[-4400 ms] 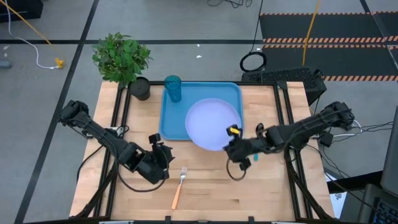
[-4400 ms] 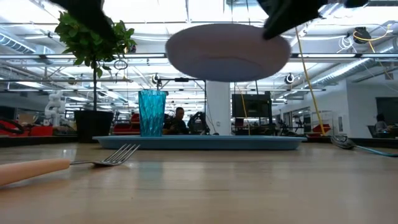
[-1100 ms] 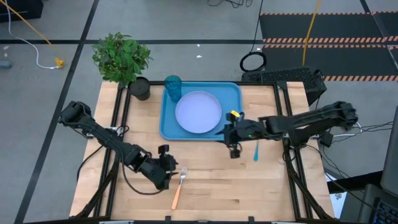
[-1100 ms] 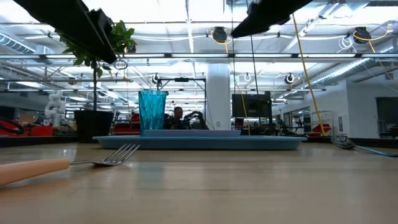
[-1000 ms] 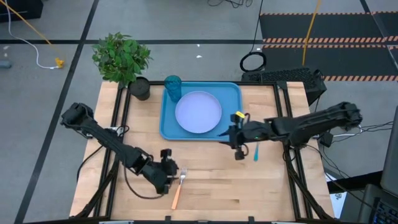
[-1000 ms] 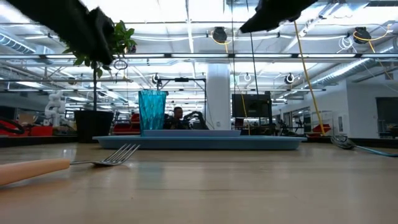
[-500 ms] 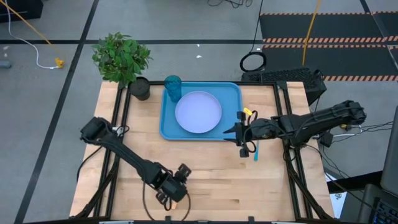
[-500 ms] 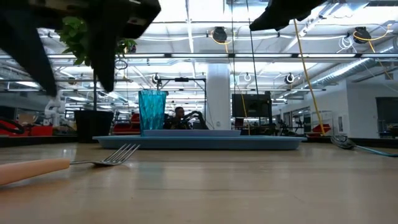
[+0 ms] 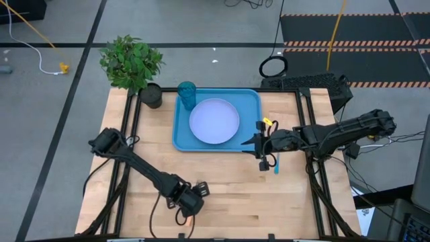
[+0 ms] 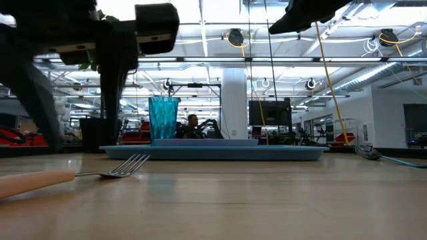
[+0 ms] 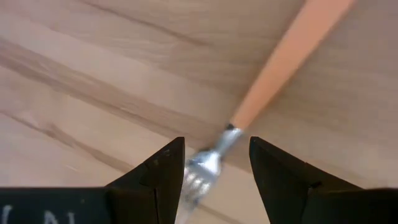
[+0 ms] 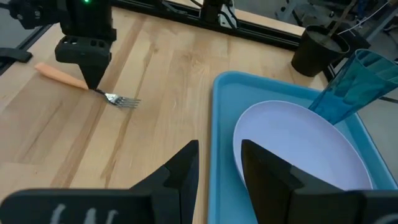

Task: Pick and place plate/cup/fork/spoon on tray
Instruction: Put the orange fork on the blue serving tray to the right of the blue plate

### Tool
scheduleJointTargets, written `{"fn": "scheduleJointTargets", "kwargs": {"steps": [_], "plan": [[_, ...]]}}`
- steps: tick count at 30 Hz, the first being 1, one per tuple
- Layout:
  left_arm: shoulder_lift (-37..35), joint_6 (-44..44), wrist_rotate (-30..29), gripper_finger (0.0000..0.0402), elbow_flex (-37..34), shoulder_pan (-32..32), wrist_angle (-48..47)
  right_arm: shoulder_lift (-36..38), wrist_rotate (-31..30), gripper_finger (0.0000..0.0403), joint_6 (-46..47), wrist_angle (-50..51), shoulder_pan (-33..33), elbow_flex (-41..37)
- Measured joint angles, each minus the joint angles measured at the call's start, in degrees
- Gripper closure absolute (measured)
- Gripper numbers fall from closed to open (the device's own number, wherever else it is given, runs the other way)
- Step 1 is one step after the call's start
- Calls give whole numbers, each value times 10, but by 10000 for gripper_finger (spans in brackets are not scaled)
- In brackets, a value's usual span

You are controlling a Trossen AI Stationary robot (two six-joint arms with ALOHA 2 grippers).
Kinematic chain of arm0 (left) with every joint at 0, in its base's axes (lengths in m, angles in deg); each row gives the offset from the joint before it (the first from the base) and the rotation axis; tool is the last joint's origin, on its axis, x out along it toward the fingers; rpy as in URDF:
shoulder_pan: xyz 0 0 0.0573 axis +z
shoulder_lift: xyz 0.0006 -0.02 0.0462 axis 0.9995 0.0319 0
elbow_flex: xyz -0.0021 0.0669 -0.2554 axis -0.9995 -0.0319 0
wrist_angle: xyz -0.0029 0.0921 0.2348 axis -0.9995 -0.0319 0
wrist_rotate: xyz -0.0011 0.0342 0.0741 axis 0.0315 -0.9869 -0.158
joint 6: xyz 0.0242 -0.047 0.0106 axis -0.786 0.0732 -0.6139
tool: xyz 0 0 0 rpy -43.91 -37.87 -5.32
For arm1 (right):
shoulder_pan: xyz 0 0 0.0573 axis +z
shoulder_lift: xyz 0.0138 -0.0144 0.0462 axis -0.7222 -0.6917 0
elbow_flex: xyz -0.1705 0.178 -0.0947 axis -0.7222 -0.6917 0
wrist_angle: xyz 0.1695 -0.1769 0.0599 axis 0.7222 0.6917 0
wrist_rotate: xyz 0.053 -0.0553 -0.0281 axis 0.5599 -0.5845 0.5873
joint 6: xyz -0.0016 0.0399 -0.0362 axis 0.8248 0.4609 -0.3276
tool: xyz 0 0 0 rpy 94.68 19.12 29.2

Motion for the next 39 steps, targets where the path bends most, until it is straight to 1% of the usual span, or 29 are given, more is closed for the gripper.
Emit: {"fn": "scheduleJointTargets", "kwargs": {"steps": [7,14,20,22,31,36,39], "plan": [[0,-60,4,218,-39,19,35,0,0,289,-2,0,0,0],[-2,-63,70,218,-75,42,107,0,0,289,-13,0,0,0],[-3,-75,93,224,-84,55,121,0,0,289,-13,0,0,0],[-3,-73,97,239,-84,59,119,0,0,289,-13,0,0,1],[-1,-22,116,339,-85,72,115,0,0,289,-13,0,0,1],[-1,33,105,381,-85,74,116,0,0,289,-13,0,0,1],[-1,80,69,390,-84,74,118,0,0,289,-13,0,0,1]]}}
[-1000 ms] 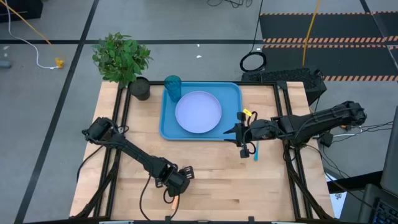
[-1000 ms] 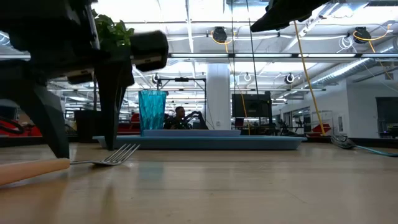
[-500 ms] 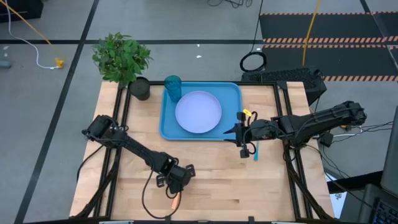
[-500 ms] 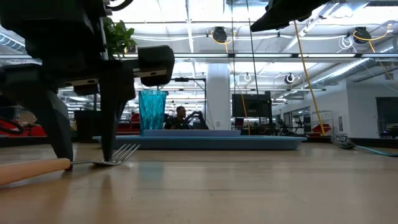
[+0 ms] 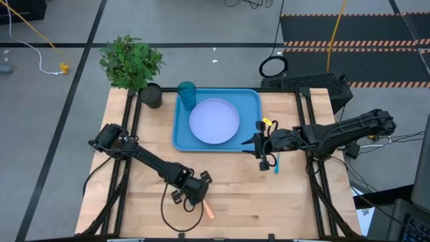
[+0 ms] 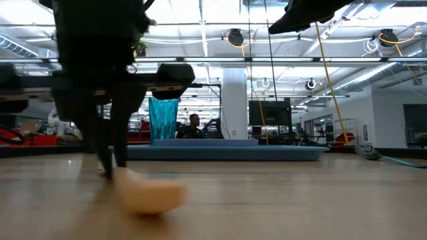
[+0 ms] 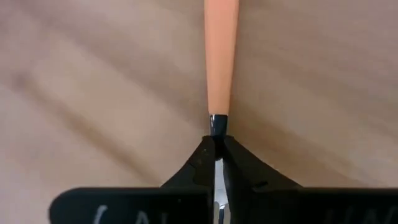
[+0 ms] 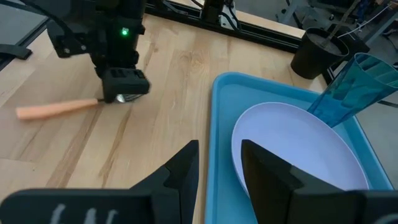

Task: Pick and place plate/cup/fork/spoon on tray
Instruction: Put the orange fork on the blue serving tray to the right of the blue plate

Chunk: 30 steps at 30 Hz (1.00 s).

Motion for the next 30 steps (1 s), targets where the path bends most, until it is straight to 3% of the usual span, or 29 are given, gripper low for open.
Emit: {"fn": "scheduleJointTargets", "kwargs": {"steps": [8,18,24,30], "plan": [[-5,137,-89,364,-1,13,-9,0,-14,289,19,-13,0,0],[-17,217,-113,396,-1,52,19,-34,-91,289,89,-19,-2,0],[-17,263,-114,398,-1,75,23,-107,-82,289,141,-27,-2,0],[-17,272,-114,396,-1,76,25,-195,-10,289,169,-83,-1,0]]}}
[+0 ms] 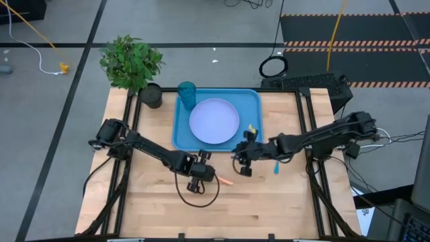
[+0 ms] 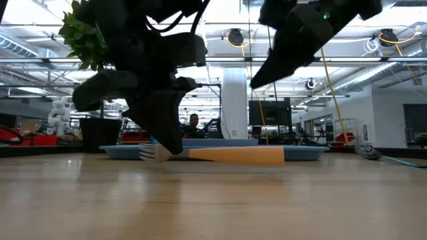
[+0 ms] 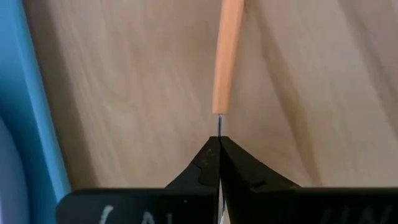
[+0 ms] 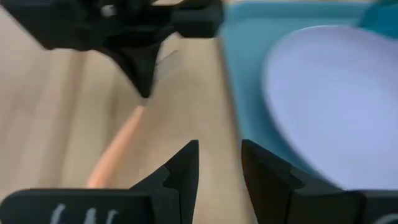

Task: Pick and place plate/cup/fork/spoon on tray
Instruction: Put the orange fork on the blue serving tray to the right of the blue plate

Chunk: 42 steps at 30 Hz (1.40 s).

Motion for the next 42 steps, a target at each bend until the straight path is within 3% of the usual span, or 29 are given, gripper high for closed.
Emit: {"fn": "scheduleJointTargets", "kwargs": {"steps": [6,21,29,35,42], "plan": [[0,17,0,397,0,1,6,-60,87,288,12,-108,3,0],[0,37,-29,400,0,0,23,-134,88,225,70,-125,60,0],[-1,30,-30,400,0,0,47,-179,71,214,74,-133,65,0],[-1,24,-31,400,0,1,49,-193,68,250,74,-132,63,0],[-1,13,-28,396,0,0,66,-178,42,357,47,-117,64,-1]]}}
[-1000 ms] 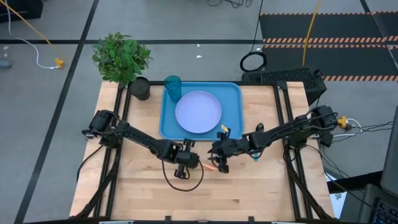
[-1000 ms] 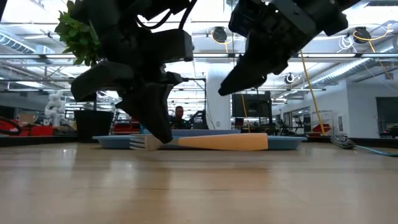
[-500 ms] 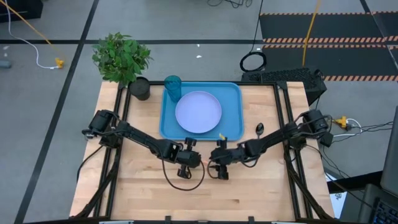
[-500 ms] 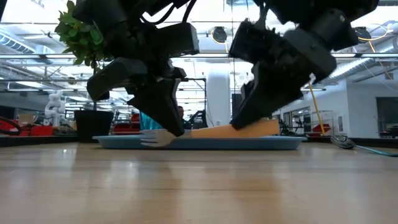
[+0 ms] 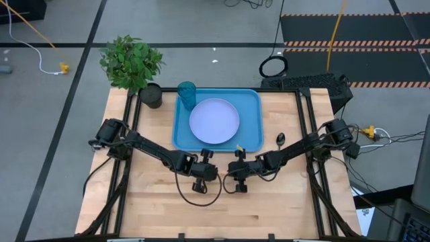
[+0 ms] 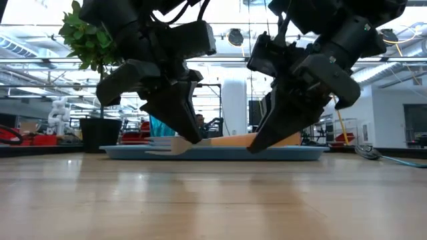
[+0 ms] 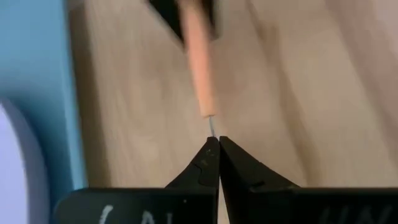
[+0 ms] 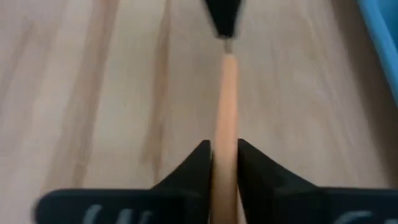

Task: Pick and place plate/cup/fork/spoon on tray
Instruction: Put the orange fork on the blue serving tray to the right of the blue plate

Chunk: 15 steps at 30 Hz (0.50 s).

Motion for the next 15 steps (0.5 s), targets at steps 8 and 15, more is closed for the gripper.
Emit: {"fn": "scheduleJointTargets", "kwargs": {"steps": [8,15], "plan": [[0,9,-20,384,15,2,18,42,-56,366,-21,70,0,0],[-31,22,-113,318,83,-4,-14,138,-167,374,-36,188,-4,2]]}}
